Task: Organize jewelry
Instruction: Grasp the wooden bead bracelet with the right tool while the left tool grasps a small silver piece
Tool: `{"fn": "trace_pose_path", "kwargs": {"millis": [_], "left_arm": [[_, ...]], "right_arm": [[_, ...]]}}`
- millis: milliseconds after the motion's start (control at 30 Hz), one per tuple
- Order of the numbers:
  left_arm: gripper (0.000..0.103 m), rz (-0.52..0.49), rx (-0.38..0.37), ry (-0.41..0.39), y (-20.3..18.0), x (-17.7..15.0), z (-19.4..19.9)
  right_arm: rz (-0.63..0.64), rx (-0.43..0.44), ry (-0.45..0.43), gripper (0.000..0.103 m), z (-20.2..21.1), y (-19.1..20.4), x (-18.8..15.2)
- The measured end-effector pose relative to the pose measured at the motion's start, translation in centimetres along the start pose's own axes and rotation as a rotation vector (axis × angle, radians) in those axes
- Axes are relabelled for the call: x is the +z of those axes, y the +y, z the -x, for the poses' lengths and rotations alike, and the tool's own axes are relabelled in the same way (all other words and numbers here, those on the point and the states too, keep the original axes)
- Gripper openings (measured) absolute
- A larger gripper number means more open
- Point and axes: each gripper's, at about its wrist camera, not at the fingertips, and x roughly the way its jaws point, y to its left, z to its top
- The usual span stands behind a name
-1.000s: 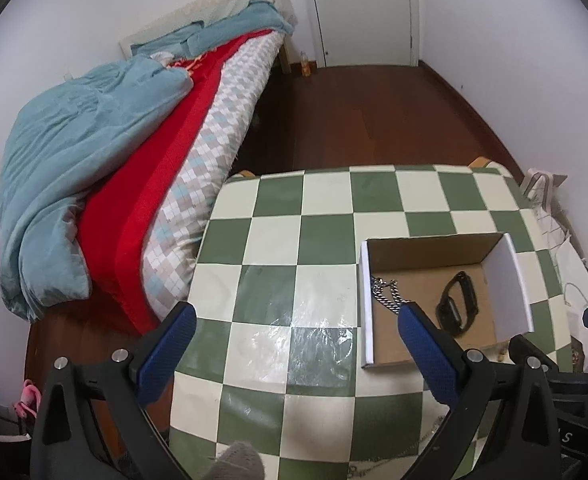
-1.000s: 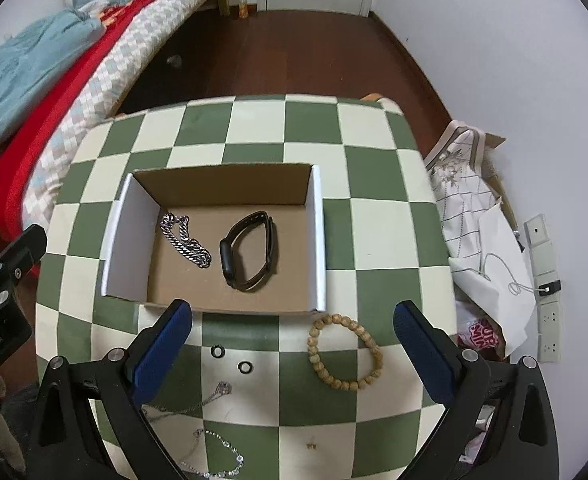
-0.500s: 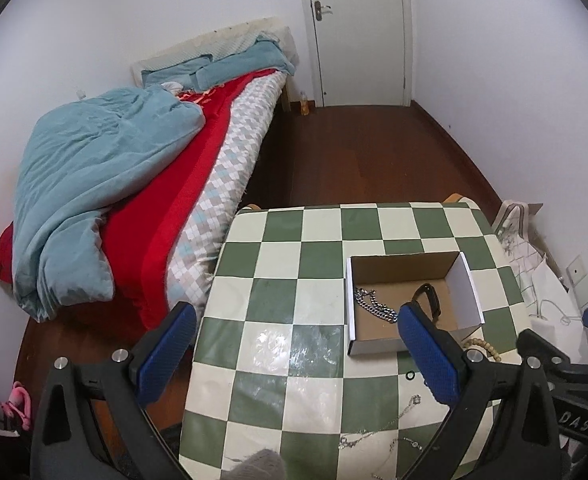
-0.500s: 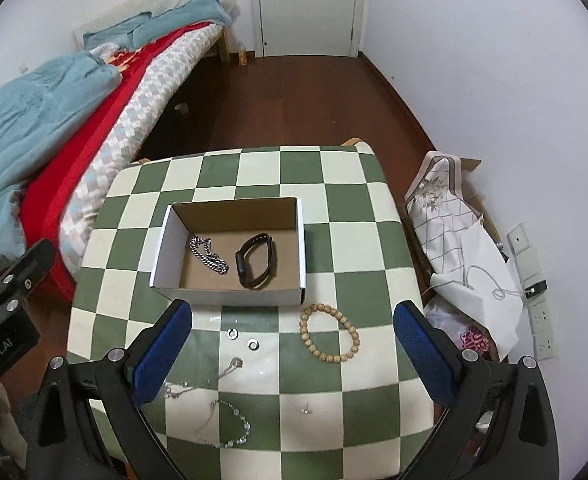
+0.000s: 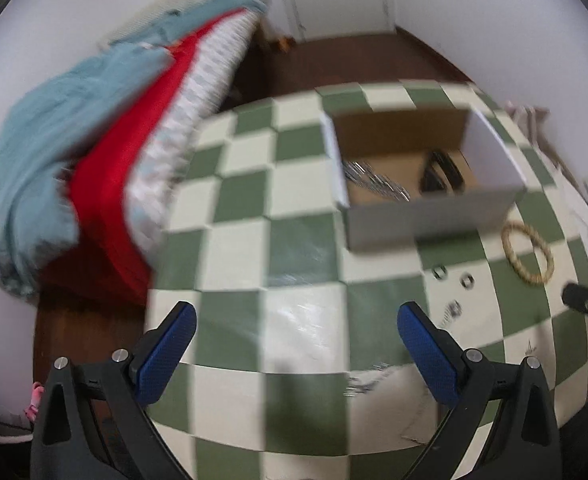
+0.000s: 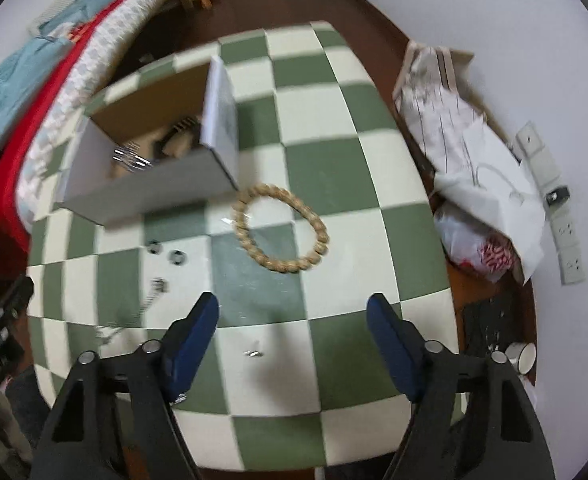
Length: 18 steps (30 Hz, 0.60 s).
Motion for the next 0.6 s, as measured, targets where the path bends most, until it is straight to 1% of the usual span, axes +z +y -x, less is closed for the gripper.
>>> {"fn": "trace_pose_path", "kwargs": {"millis": [33, 100, 167, 300, 367, 400, 433, 467, 500, 533, 567, 600], "left_arm": [[0.102, -0.014, -0.035, 0.020, -1.0, -0.1, -0.8], [0.102, -0.042, -0.072, 0.037, -2.7, -0.2, -1.8], [0.101, -0.070, -0.113, 0.051, -4.7, -0.1, -2.6], [0.090, -0.114, -0.168, 0.073, -7.8, 0.0, -3.9], [0.078, -0.129, -0.182, 0.083, -8.9, 0.1, -4.3], [0.075, -0.136, -0.188, 0.089, -9.3, 0.1, -4.5], [0.067, -0.144, -0.196, 0.094, -9.7, 0.0, -4.7], [0.054, -0.152, -0.201, 0.097, -10.1, -0.1, -4.8], [0.048, -0.160, -0.210, 0.104, -10.4, -0.2, -5.0], [0.036, -0.164, -0.217, 0.111, -10.6, -0.3, -5.2], [0.027, -0.161, -0.229, 0.099, -10.8, -0.3, -5.1], [0.022, -0.162, -0.237, 0.095, -10.9, -0.4, -5.0]], "right_arm": [[-0.004, -0.005, 0.004, 0.075, -0.8, -0.3, 0.1], [-0.010, -0.018, 0.011, 0.074, -2.1, -0.8, 0.3], [-0.020, -0.021, 0.022, 0.068, -3.2, -1.4, 0.6], [-0.034, -0.021, 0.030, 0.064, -4.6, -2.6, 1.3], [-0.040, -0.020, 0.027, 0.062, -5.0, -3.1, 1.7], [-0.045, -0.016, 0.027, 0.061, -5.1, -3.3, 2.1], [-0.049, -0.012, 0.026, 0.061, -5.2, -3.5, 2.2], [-0.052, -0.011, 0.022, 0.061, -5.3, -3.6, 2.4], [-0.055, -0.008, 0.018, 0.061, -5.3, -3.7, 2.6], [-0.056, -0.005, 0.015, 0.061, -5.4, -3.8, 2.8], [-0.058, -0.004, 0.013, 0.061, -5.5, -3.8, 2.9], [-0.059, -0.001, 0.011, 0.061, -5.5, -3.8, 3.1]]}}
